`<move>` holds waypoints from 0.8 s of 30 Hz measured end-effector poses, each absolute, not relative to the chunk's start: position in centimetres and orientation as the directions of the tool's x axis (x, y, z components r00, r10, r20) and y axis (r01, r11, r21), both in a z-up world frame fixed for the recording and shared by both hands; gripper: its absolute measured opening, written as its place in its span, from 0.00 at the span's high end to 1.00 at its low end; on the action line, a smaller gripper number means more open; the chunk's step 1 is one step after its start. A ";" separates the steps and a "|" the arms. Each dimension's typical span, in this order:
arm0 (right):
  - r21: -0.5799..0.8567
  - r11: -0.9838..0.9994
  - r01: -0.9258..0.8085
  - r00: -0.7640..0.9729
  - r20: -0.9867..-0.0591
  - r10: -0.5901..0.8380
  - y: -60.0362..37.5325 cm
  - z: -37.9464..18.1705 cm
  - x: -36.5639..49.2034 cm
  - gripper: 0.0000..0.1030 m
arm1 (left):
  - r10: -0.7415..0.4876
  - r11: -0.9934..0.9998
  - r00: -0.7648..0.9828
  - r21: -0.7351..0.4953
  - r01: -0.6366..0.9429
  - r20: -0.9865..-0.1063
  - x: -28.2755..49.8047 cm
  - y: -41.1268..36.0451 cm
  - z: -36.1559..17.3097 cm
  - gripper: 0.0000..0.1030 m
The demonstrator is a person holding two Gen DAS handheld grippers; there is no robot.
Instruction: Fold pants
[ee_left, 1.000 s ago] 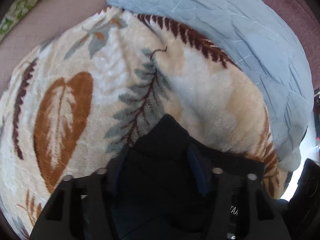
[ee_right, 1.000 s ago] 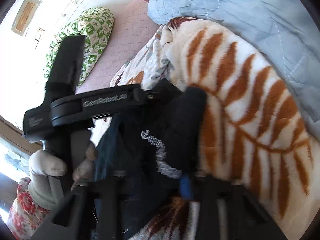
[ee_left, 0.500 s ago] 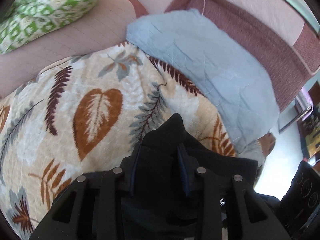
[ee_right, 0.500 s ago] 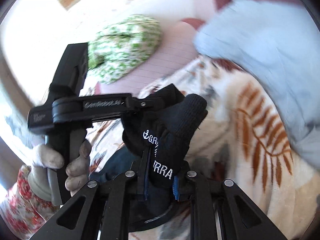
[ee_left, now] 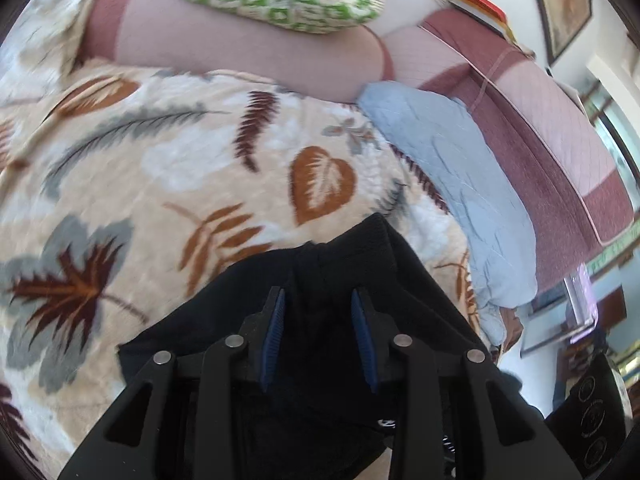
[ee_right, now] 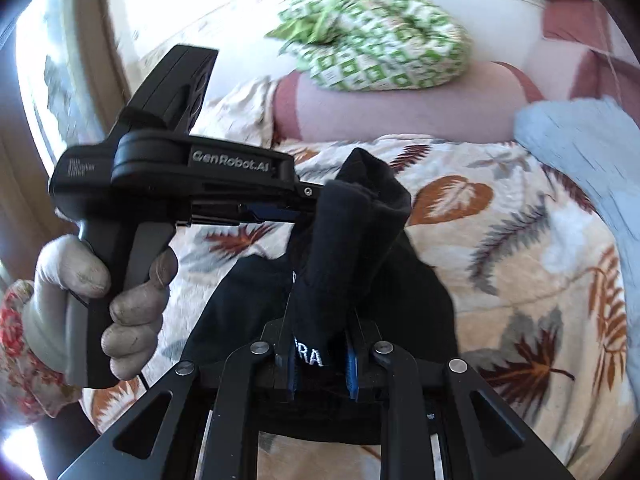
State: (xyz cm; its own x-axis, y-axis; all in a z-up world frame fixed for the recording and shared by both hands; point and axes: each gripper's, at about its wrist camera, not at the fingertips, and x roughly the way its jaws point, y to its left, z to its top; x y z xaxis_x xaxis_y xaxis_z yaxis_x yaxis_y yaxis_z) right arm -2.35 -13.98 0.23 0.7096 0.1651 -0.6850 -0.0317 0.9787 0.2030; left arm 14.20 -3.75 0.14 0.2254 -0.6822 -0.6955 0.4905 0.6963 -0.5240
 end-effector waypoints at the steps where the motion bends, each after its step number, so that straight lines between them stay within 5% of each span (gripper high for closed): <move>1: 0.181 0.982 -0.050 0.700 -0.695 0.164 -13.0 -0.2 -2.0 0.81 | -0.680 0.703 0.232 -0.529 0.476 -0.696 14.3 -3.0 -0.3 0.68; 13: 0.031 0.979 -0.203 0.641 -0.752 0.157 -6.4 -3.1 -0.2 0.76 | -0.716 0.696 0.275 -0.626 0.353 -0.641 13.9 4.1 -2.7 0.61; 15: 0.010 0.974 -0.228 0.642 -0.751 0.158 -5.8 -3.3 -0.5 0.51 | -0.708 0.706 0.295 -0.632 0.319 -0.641 13.8 5.3 -3.1 0.55; 16: 0.021 0.969 -0.248 0.638 -0.748 0.180 -5.6 -3.2 -0.8 0.46 | -0.704 0.710 0.305 -0.637 0.301 -0.641 13.7 6.0 -3.2 0.54; 24: 0.032 0.900 -0.434 0.555 -0.778 0.295 -3.2 -2.9 -4.2 0.43 | -0.722 0.674 0.377 -0.714 0.189 -0.581 11.3 11.9 -4.0 0.49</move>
State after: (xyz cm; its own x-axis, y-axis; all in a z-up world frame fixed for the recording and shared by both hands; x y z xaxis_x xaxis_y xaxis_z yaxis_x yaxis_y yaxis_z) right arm -4.23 -3.16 -2.90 0.5548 0.2950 -0.7779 -0.4343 0.9002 0.0316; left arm 11.26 11.92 -4.02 0.3766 -0.7217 -0.5808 0.1895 0.6737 -0.7143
